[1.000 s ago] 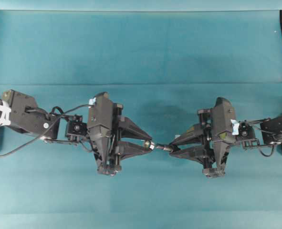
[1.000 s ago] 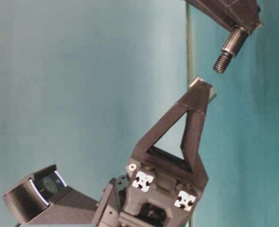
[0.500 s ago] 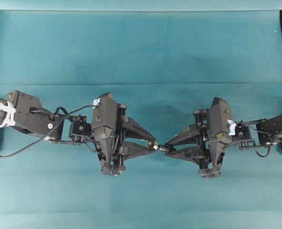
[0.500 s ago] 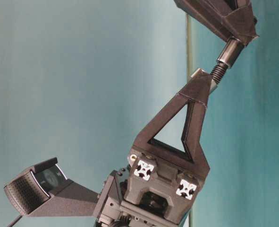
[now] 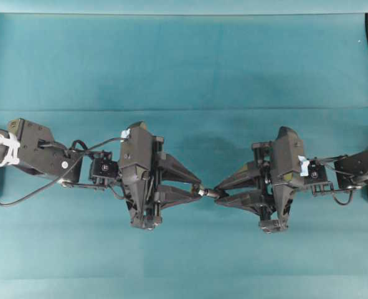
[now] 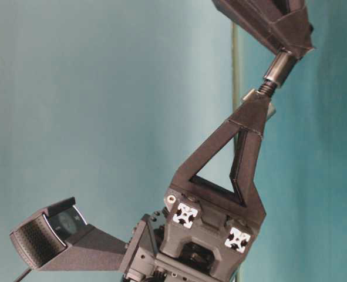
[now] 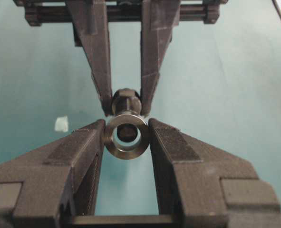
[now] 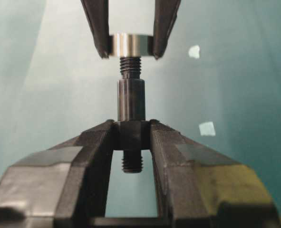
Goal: Insert the washer onto the shaft with both hands.
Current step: 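Align washer over shaft tip and push left gripper onto the shaft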
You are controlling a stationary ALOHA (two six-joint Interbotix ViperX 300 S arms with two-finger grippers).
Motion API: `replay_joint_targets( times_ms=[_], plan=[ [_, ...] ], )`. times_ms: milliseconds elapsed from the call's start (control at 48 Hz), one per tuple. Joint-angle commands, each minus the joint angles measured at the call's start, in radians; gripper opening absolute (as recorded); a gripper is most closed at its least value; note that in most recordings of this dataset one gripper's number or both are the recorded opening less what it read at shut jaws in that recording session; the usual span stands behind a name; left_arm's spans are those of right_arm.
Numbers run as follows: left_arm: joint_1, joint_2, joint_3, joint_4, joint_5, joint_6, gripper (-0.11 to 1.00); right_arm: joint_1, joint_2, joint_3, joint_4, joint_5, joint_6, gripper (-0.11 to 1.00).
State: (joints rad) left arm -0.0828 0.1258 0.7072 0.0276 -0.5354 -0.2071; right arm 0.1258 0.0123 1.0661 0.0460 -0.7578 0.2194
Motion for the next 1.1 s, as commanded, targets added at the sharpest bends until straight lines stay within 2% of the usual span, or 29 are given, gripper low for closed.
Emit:
replay_joint_targets(
  times_ms=[0,1083],
  plan=[
    [-0.002,-0.011,-0.009,0.000,-0.006,-0.002,0.35,0.002,-0.012,-0.009,0.000,-0.023,0.011,0.00],
    [-0.005,0.044,-0.072,0.002,0.023,0.008,0.35,-0.002,0.003,-0.035,0.000,-0.025,0.008,0.00]
  ],
)
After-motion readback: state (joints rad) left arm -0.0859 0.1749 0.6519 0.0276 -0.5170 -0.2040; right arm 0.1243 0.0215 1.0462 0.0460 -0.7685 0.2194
